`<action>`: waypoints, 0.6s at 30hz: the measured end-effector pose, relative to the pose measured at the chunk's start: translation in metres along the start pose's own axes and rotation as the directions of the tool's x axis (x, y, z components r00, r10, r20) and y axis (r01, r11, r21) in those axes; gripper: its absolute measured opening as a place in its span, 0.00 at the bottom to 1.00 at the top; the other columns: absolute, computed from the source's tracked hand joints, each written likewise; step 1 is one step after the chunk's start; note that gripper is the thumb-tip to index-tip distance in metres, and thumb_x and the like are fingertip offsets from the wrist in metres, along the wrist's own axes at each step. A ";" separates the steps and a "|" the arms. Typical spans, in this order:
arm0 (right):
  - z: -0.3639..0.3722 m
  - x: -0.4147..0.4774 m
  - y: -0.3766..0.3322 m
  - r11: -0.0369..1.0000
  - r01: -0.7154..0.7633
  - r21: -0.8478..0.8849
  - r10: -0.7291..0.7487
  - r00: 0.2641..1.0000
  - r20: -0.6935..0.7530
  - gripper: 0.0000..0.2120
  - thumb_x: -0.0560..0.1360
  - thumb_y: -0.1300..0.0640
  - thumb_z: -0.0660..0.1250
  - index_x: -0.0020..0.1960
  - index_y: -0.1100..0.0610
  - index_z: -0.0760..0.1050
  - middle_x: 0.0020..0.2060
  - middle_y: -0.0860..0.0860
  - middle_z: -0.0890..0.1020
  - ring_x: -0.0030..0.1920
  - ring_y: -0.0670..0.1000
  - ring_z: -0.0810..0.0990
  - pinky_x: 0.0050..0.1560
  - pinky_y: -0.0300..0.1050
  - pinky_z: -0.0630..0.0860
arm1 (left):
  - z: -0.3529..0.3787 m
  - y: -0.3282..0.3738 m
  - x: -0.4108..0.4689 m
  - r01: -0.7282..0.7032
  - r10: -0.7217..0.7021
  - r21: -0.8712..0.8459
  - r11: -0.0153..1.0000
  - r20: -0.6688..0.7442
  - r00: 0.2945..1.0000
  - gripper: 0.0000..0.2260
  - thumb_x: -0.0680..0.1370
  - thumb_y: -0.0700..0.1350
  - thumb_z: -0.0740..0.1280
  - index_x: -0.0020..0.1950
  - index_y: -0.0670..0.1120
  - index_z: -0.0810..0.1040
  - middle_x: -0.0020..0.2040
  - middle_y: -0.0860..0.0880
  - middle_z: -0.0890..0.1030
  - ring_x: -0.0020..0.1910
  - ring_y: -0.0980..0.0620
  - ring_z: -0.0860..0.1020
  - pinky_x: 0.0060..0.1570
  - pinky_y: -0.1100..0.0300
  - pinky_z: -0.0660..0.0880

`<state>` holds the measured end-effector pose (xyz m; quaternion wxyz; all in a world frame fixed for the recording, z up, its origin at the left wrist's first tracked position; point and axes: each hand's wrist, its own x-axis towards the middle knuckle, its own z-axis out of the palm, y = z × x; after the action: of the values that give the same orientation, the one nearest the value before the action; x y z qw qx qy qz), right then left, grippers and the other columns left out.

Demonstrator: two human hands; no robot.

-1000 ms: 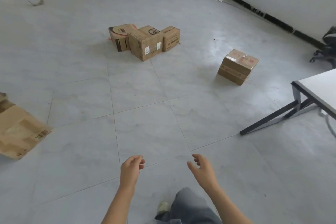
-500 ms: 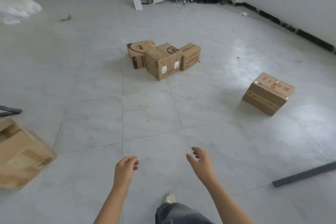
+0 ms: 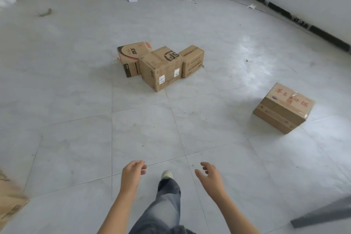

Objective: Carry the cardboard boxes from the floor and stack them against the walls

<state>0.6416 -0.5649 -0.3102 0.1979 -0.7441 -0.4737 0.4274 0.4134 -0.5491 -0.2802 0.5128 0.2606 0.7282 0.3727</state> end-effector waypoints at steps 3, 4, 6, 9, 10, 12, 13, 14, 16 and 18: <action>-0.019 0.066 -0.033 1.000 0.023 -0.015 -0.023 1.000 -0.013 0.19 0.77 0.53 0.63 0.66 0.58 0.69 0.61 0.52 0.72 0.63 0.50 0.71 0.61 0.43 0.69 | 0.032 0.044 0.056 -0.013 0.013 -0.018 1.000 0.009 1.000 0.07 0.78 0.40 0.63 0.41 0.43 0.76 0.41 0.45 0.80 0.40 0.49 0.77 0.41 0.57 0.70; -0.027 0.088 -0.045 0.999 0.027 -0.019 -0.027 1.000 -0.014 0.20 0.77 0.53 0.63 0.66 0.58 0.69 0.61 0.53 0.73 0.63 0.50 0.70 0.61 0.43 0.69 | 0.043 0.062 0.076 -0.022 0.023 -0.024 0.999 0.016 1.000 0.07 0.78 0.40 0.62 0.41 0.44 0.76 0.41 0.46 0.80 0.40 0.50 0.77 0.41 0.58 0.70; -0.047 0.127 -0.069 0.999 0.030 -0.022 -0.031 0.999 -0.045 0.19 0.77 0.53 0.63 0.66 0.58 0.69 0.60 0.52 0.73 0.62 0.51 0.71 0.61 0.44 0.69 | 0.066 0.099 0.113 -0.040 0.040 -0.032 0.999 0.026 0.999 0.08 0.78 0.40 0.62 0.40 0.44 0.76 0.40 0.46 0.79 0.39 0.51 0.77 0.40 0.59 0.69; -0.082 0.183 -0.101 0.999 0.038 0.012 -0.036 0.990 -0.139 0.19 0.77 0.53 0.64 0.66 0.57 0.69 0.58 0.51 0.73 0.59 0.49 0.72 0.60 0.43 0.69 | 0.103 0.158 0.156 -0.081 0.085 -0.059 0.995 0.056 0.995 0.08 0.78 0.39 0.62 0.40 0.45 0.76 0.39 0.47 0.79 0.38 0.51 0.77 0.39 0.60 0.69; -0.091 0.200 -0.109 0.999 0.038 0.015 -0.035 0.987 -0.158 0.19 0.77 0.53 0.64 0.66 0.58 0.70 0.59 0.51 0.73 0.57 0.47 0.71 0.59 0.43 0.69 | 0.115 0.173 0.169 -0.085 0.089 -0.057 0.995 0.066 0.994 0.08 0.78 0.39 0.63 0.39 0.44 0.76 0.39 0.47 0.79 0.38 0.51 0.77 0.39 0.60 0.69; -0.102 0.227 -0.117 1.000 0.013 0.018 -0.010 0.988 -0.156 0.19 0.77 0.53 0.63 0.66 0.57 0.69 0.60 0.52 0.74 0.55 0.46 0.70 0.59 0.43 0.69 | 0.136 0.190 0.187 -0.081 0.084 -0.031 0.996 0.089 0.993 0.08 0.78 0.39 0.63 0.40 0.44 0.76 0.39 0.47 0.79 0.38 0.51 0.77 0.39 0.60 0.69; -0.104 0.240 -0.118 1.000 0.005 0.020 -0.002 0.988 -0.154 0.19 0.77 0.53 0.63 0.66 0.57 0.69 0.60 0.52 0.74 0.56 0.47 0.71 0.59 0.42 0.69 | 0.146 0.194 0.197 -0.080 0.082 -0.022 0.997 0.103 0.991 0.08 0.78 0.39 0.63 0.40 0.44 0.77 0.39 0.47 0.79 0.38 0.51 0.77 0.39 0.60 0.69; -0.106 0.255 -0.118 1.000 -0.004 0.019 0.006 0.989 -0.147 0.19 0.77 0.54 0.63 0.66 0.58 0.69 0.61 0.52 0.74 0.58 0.48 0.72 0.59 0.42 0.69 | 0.156 0.198 0.207 -0.073 0.073 -0.009 0.997 0.116 0.991 0.08 0.78 0.39 0.63 0.40 0.43 0.77 0.39 0.46 0.79 0.38 0.50 0.77 0.40 0.60 0.69; -0.113 0.289 -0.120 0.999 -0.027 0.019 0.029 0.992 -0.123 0.20 0.77 0.54 0.63 0.67 0.58 0.69 0.61 0.54 0.74 0.60 0.50 0.72 0.59 0.42 0.69 | 0.174 0.208 0.230 -0.040 0.037 0.020 0.999 0.125 0.991 0.08 0.78 0.39 0.63 0.40 0.43 0.77 0.40 0.45 0.80 0.39 0.49 0.77 0.40 0.59 0.69; -0.125 0.332 -0.127 0.999 -0.031 0.022 0.033 0.995 -0.091 0.20 0.77 0.54 0.63 0.67 0.59 0.68 0.62 0.55 0.73 0.62 0.51 0.72 0.59 0.43 0.69 | 0.194 0.224 0.259 -0.023 0.021 0.023 0.999 0.093 0.995 0.08 0.78 0.39 0.63 0.39 0.43 0.77 0.39 0.45 0.79 0.39 0.48 0.77 0.39 0.59 0.69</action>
<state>0.7386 -0.2010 -0.3010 0.2199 -0.7682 -0.4479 0.4011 0.5074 -0.1668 -0.2797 0.5387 0.2918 0.7051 0.3571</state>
